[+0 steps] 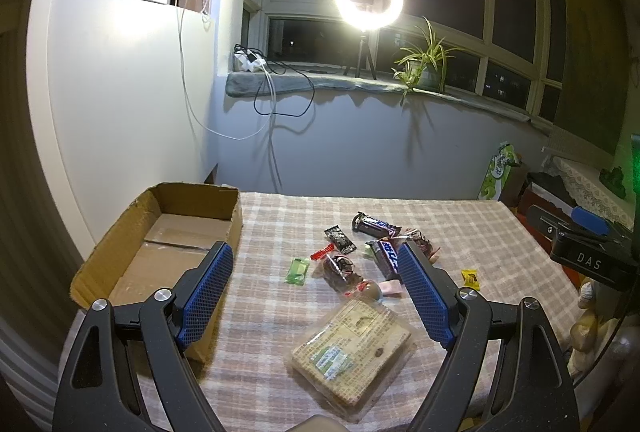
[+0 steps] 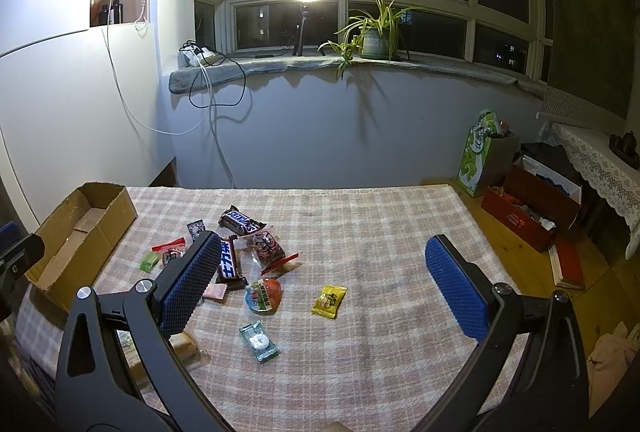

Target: Organize snacks

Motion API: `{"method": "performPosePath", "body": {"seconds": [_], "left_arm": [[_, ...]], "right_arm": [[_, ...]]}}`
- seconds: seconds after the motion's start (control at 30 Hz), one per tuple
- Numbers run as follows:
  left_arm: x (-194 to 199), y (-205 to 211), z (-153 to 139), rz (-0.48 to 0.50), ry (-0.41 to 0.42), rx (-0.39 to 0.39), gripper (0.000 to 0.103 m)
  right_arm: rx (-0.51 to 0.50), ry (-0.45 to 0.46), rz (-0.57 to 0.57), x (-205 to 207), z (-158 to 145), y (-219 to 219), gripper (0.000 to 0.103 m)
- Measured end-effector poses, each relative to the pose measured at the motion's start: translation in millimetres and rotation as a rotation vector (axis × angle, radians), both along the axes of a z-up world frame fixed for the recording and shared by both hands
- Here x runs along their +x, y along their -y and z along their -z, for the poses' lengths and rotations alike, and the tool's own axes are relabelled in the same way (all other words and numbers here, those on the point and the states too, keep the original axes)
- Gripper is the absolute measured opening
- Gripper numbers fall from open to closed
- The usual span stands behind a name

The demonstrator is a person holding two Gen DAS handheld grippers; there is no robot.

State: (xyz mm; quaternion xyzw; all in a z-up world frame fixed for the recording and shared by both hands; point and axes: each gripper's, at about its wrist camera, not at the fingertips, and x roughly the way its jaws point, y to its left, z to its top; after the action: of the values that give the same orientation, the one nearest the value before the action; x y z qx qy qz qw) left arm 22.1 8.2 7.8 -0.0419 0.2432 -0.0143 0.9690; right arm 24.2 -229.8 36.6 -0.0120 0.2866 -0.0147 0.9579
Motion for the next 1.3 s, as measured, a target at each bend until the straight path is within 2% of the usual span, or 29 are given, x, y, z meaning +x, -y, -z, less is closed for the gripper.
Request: {"method": "performPosePath", "body": {"seconds": [0.53,0.97,1.1,1.3], "left_arm": [[-1.6,1.2,2.9,0.003,-0.007,-0.005,0.085],[7.0,-6.4,25.0,0.025,-0.090,-0.053,0.085],[6.7,-12.1,35.0,0.035,-0.130,-0.090,0.085],[0.7,-14.2,56.3,0.053,-0.211,-0.125,0.085]], "right_arm": [[-0.002,-0.006,-0.008,-2.2,-0.8,-3.7,0.103],[-0.013,-0.053,-0.058,4.2,15.0,-13.1,0.103],[0.016,-0.084,-0.117,7.5,21.4,-18.1,0.103],[0.074,-0.178,-0.304,14.6,41.7,-34.9,0.103]]}}
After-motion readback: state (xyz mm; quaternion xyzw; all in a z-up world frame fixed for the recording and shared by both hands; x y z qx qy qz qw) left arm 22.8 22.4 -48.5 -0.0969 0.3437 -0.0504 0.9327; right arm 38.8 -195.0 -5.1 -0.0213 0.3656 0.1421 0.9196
